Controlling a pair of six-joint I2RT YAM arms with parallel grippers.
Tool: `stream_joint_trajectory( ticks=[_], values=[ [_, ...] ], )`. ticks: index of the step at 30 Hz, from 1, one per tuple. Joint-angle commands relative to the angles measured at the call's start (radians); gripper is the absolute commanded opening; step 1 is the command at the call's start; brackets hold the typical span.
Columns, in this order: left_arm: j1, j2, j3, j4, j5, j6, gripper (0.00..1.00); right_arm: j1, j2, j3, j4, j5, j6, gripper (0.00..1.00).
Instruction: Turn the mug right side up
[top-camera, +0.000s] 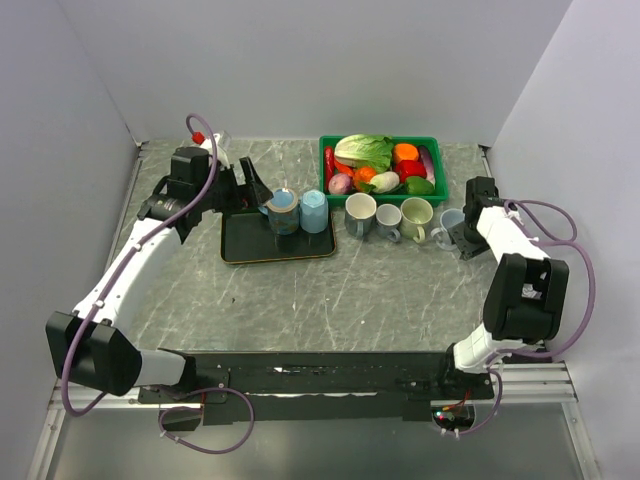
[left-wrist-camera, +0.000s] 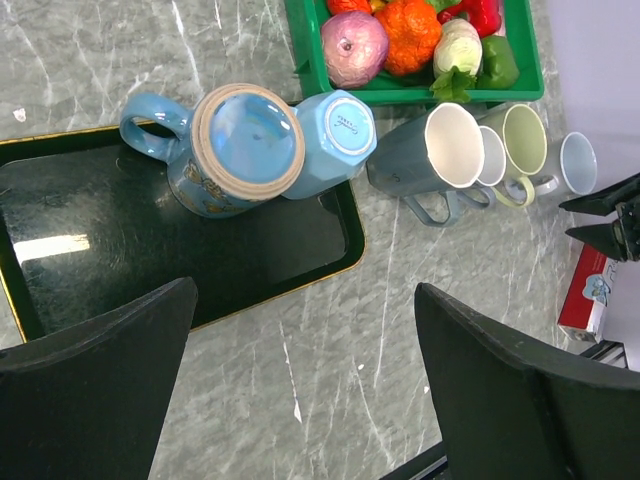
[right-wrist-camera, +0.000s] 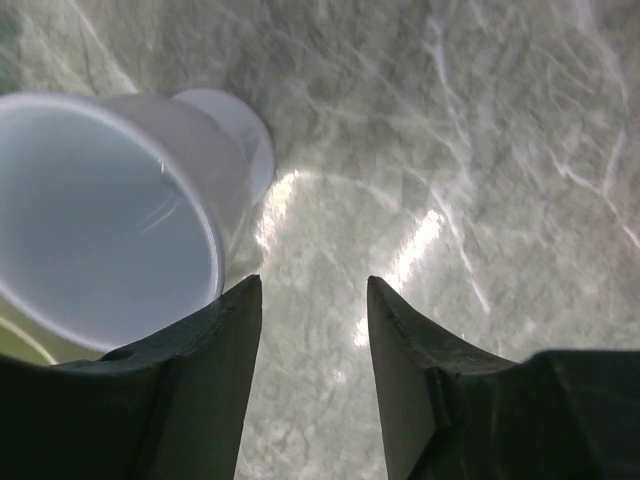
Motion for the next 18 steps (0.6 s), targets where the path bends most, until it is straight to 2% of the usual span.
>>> stream_joint_trajectory(
  ticks=[1,5,8,11,16,18],
  values=[
    [0.007,-0.004,0.035,0.004,0.0,-0.011,0.96,-0.033,0.062,0.042,0.11,-0.011,-0.053,0.51],
    [0.009,0.008,0.039,0.003,-0.005,-0.016,0.96,-0.041,0.092,0.048,0.16,-0.046,-0.099,0.5],
    [0.01,0.013,0.039,0.003,-0.011,-0.025,0.96,-0.041,0.073,0.031,0.176,-0.064,-0.122,0.53],
    [0.01,0.028,0.038,-0.006,-0.026,-0.037,0.96,-0.041,0.021,-0.001,0.178,-0.072,-0.133,0.65],
    [0.01,0.053,0.016,0.012,-0.038,-0.027,0.96,-0.041,-0.085,-0.055,0.129,-0.058,-0.135,0.73],
    [0.01,0.057,-0.023,0.065,-0.034,0.028,0.96,-0.041,-0.145,-0.069,0.118,-0.052,-0.141,0.78]
  ],
)
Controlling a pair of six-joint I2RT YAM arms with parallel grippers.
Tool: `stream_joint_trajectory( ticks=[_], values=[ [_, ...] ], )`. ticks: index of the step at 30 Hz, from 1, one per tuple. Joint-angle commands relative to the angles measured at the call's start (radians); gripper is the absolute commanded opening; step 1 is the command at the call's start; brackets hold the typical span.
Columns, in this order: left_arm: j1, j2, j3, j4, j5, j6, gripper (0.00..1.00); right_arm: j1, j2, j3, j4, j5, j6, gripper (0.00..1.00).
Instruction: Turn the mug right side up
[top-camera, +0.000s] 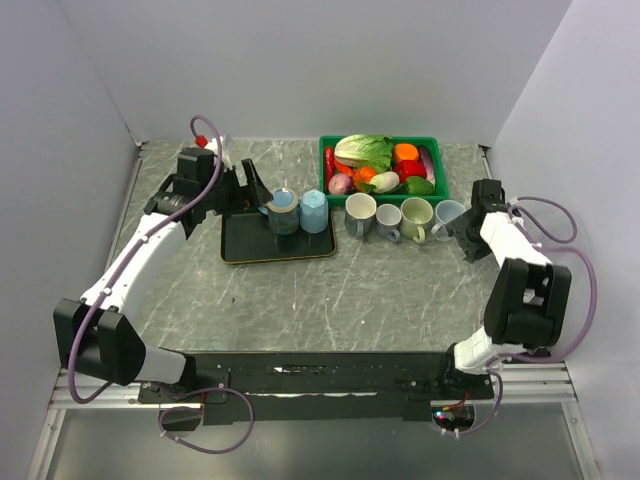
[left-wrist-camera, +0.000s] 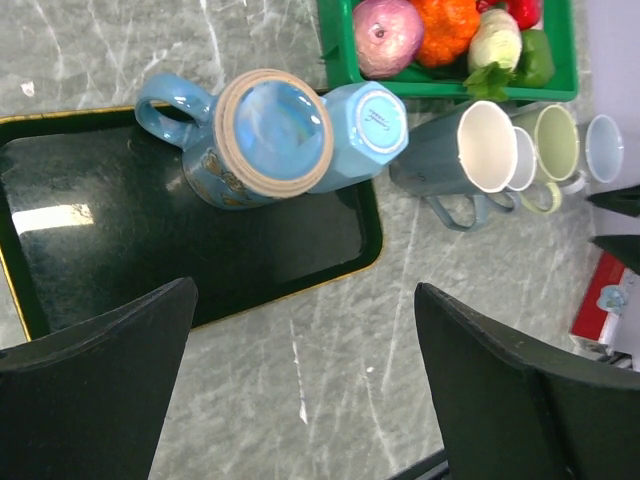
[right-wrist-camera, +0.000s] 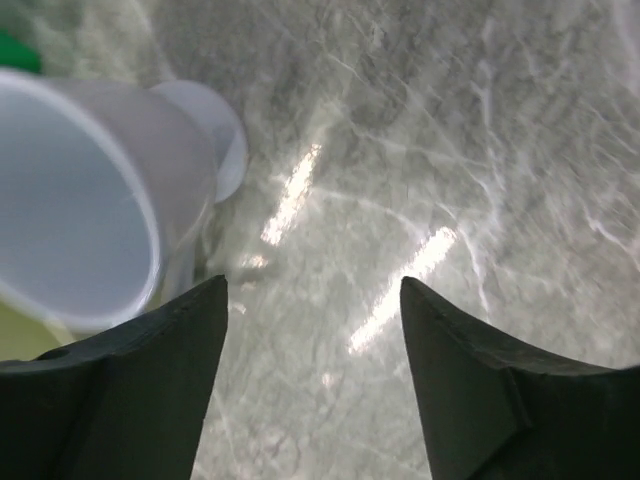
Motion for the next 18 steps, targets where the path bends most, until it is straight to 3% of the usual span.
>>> stream_joint_trajectory(
  ticks=[1,4,7,10,13,14,18],
  values=[
    [0.006,0.012,-0.033,0.084,-0.01,0.074,0.96,-0.001,-0.154,-0.021,-0.028,0.027,-0.021,0.79],
    [0.006,0.038,-0.064,0.145,-0.018,0.198,0.96,0.001,-0.222,-0.002,-0.044,0.033,-0.054,0.82],
    [0.007,0.107,-0.044,0.165,-0.136,0.243,0.96,0.001,-0.277,0.035,-0.072,0.041,-0.087,0.84],
    [0.021,0.228,0.106,0.092,-0.275,0.133,0.96,-0.001,-0.323,0.059,-0.089,0.038,-0.132,0.85],
    [0.026,0.386,0.291,-0.059,-0.395,-0.088,0.96,-0.001,-0.361,0.076,-0.115,0.055,-0.164,0.85],
    [0.03,0.424,0.336,-0.162,-0.406,-0.209,0.96,-0.001,-0.369,0.078,-0.115,0.058,-0.167,0.85],
    [0.03,0.573,0.494,-0.302,-0.34,-0.392,0.99,0.001,-0.394,0.067,-0.12,0.066,-0.17,0.85]
  ],
)
